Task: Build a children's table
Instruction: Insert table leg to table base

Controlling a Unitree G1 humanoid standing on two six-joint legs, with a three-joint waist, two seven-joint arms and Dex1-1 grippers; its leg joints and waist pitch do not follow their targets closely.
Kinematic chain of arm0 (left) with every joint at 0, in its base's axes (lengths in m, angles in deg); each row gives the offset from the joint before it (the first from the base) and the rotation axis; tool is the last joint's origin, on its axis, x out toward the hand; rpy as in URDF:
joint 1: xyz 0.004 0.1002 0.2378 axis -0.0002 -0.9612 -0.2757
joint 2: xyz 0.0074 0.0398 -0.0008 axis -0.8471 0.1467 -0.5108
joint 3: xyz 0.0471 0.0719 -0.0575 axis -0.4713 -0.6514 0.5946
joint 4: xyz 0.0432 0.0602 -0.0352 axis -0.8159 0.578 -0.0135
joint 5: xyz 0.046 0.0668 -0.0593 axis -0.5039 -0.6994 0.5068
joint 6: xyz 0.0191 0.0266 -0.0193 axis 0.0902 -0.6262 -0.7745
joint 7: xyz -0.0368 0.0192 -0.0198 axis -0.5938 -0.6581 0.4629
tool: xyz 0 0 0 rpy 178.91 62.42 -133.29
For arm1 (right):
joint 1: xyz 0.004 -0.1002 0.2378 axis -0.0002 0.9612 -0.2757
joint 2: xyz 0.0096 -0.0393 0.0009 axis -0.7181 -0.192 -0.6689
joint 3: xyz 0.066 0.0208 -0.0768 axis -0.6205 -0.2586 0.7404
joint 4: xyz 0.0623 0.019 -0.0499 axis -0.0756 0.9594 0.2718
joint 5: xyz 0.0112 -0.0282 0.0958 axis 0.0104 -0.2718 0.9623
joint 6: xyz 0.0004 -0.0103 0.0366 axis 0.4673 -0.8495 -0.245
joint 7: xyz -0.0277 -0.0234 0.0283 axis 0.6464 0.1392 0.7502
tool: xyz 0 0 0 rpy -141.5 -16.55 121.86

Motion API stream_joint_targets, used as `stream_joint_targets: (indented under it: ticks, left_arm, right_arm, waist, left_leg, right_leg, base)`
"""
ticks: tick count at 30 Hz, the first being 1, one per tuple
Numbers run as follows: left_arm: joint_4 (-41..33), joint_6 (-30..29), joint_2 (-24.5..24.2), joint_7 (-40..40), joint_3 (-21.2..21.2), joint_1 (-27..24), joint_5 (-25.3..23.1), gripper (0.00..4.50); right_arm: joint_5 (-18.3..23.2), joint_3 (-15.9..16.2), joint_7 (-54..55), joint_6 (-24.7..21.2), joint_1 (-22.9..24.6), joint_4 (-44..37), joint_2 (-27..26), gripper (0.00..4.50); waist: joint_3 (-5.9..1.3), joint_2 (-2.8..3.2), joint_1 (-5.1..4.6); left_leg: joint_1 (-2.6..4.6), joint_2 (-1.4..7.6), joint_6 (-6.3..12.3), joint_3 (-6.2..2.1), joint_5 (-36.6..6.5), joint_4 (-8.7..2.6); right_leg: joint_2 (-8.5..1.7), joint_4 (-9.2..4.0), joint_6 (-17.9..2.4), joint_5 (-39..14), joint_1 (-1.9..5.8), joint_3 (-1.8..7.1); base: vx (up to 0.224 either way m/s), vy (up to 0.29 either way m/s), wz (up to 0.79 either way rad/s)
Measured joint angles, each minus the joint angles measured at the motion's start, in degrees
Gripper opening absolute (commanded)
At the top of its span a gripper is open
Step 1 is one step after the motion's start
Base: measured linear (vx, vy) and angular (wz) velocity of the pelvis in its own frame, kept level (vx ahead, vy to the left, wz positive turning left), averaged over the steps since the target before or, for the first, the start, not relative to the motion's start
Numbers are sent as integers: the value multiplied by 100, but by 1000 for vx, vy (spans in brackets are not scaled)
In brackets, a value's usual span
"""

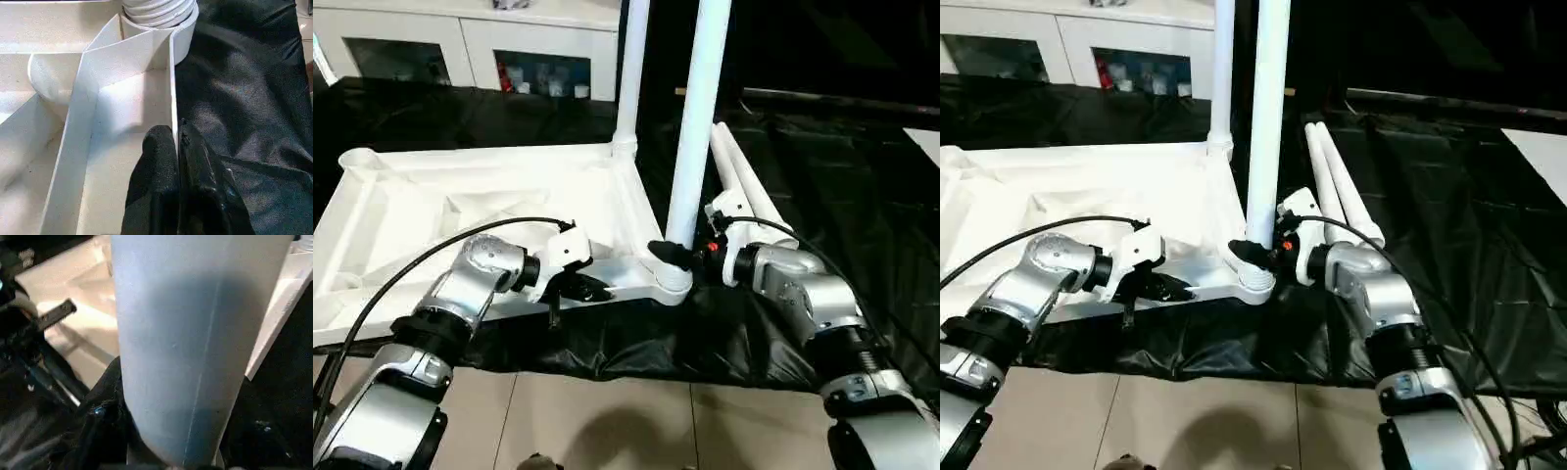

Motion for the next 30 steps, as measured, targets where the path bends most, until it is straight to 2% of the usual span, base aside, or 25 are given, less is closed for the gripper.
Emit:
stream_joint_targets:
  ticks: [7,14,19,23,30]
  left_arm:
    - [22,-85,72,-87,0,41,-35,0]
    - [260,-61,190,-187,0,145,-83,0]
    - [371,-42,264,-306,0,193,-111,0]
    - [483,28,321,-331,0,248,-151,0]
    - [609,108,341,-359,0,304,-167,0]
  right_arm:
    - [475,-523,185,288,313,177,-215,191]
    - [660,-858,379,1047,710,237,-512,191]
    - [591,-843,588,1527,951,147,-620,191]
    - [198,-574,911,1922,1204,-250,-635,190]
    - [-238,-331,1075,2270,1205,-284,-601,190]
  waist:
    - [-1,4,12]
    - [-8,16,29]
    - [-9,20,31]
    - [-8,21,44]
    - [-8,20,32]
  left_leg:
    - [0,-2,0,-1,0,0]
    - [13,-4,0,-3,0,0]
    - [15,-7,0,-5,0,0]
    - [13,-8,0,-8,0,-1]
    - [12,-9,0,-12,-1,-3]
  right_leg:
    - [-2,0,-1,1,3,-1]
    - [-4,0,-2,4,23,-1]
    - [-7,-3,12,-2,30,-1]
    - [-7,-6,27,-6,32,-1]
    - [-7,-6,29,-7,31,-2]
  base:
    - [0,0,0]
    - [0,0,0]
    - [0,0,0]
    - [0,0,0]
    - [0,0,0]
